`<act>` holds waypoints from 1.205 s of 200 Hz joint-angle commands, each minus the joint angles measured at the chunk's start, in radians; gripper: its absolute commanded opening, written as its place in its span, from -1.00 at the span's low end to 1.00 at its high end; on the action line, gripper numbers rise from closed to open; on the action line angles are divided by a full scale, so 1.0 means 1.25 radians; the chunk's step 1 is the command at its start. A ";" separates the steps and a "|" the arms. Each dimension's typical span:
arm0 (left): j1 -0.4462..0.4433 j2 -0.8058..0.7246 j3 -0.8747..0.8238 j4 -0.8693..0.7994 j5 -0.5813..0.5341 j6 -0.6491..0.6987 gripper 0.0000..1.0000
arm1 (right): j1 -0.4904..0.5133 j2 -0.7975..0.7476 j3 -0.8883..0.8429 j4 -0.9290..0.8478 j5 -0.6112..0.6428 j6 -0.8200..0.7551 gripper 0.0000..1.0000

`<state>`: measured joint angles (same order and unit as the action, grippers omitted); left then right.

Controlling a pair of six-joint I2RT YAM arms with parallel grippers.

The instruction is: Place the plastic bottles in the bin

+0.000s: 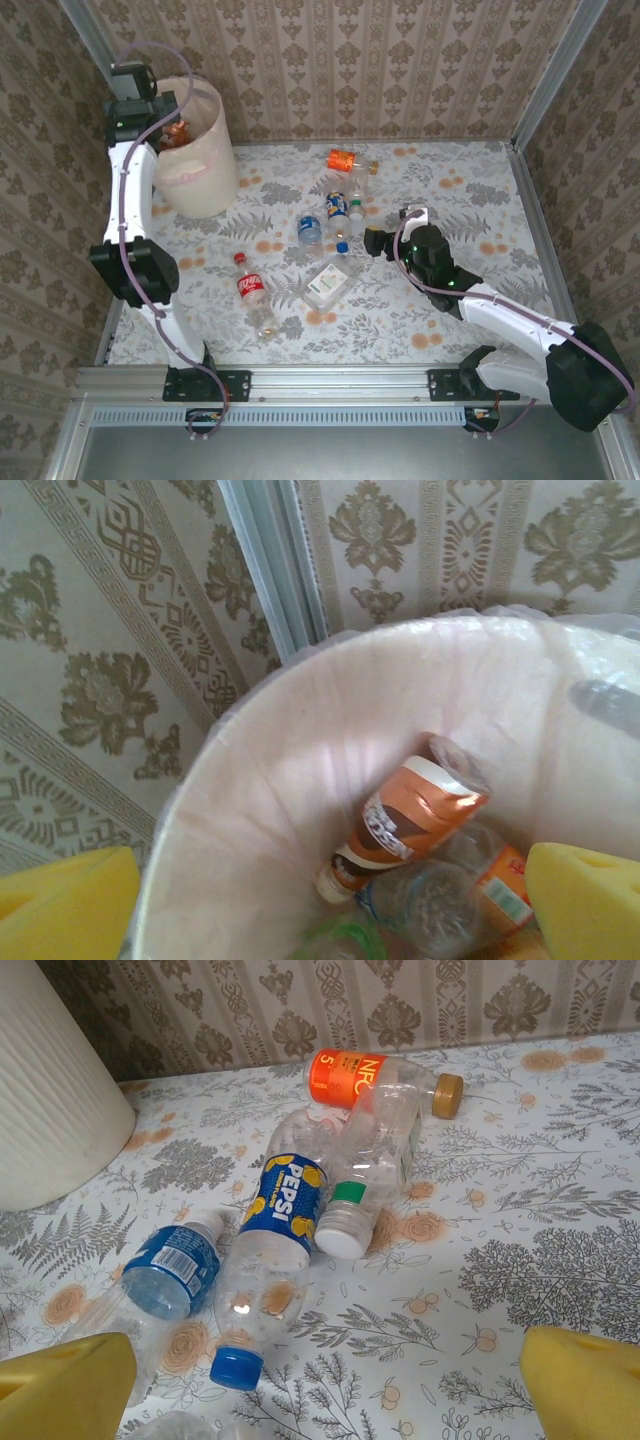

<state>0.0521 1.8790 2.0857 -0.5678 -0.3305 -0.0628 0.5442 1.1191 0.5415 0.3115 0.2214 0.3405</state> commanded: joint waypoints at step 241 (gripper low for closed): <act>-0.348 -0.475 -0.674 -0.005 -0.133 -0.498 1.00 | 0.000 -0.025 -0.075 0.085 0.003 0.008 1.00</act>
<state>-0.3832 1.2930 1.2968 -0.4488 -0.5728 -0.5591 0.5442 1.0798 0.4564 0.3725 0.2096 0.3431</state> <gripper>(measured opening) 0.999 0.999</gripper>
